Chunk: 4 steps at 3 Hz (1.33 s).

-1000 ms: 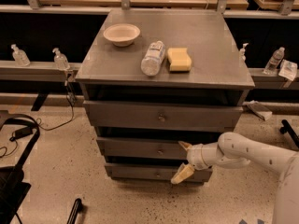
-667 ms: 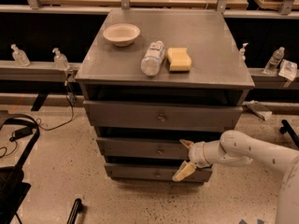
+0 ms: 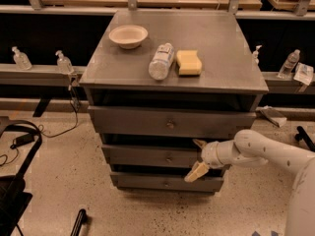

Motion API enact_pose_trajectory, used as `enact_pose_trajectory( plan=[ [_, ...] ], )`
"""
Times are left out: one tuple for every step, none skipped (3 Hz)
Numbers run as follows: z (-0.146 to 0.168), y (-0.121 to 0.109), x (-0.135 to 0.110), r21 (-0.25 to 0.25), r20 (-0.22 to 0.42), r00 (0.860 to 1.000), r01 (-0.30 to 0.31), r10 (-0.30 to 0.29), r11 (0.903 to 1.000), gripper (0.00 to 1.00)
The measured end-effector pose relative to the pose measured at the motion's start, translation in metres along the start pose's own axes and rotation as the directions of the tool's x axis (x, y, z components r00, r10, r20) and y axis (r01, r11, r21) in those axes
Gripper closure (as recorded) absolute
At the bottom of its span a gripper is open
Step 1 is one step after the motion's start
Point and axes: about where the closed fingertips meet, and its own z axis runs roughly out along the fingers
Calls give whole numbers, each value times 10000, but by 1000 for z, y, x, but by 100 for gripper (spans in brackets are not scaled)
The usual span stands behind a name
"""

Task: Open middle drawer

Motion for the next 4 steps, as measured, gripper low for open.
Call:
enact_pose_trajectory(
  plan=[
    [4,-11,5,51,-316,9995,88,-86,9999,7],
    [14,-14,14,-65,-733,9973,74,-78,10000,13],
    [22,-13,20,-201,-960,9954,37,-56,9998,14],
    [26,-9,23,-281,-1010,9949,21,-49,9996,16]
  ],
)
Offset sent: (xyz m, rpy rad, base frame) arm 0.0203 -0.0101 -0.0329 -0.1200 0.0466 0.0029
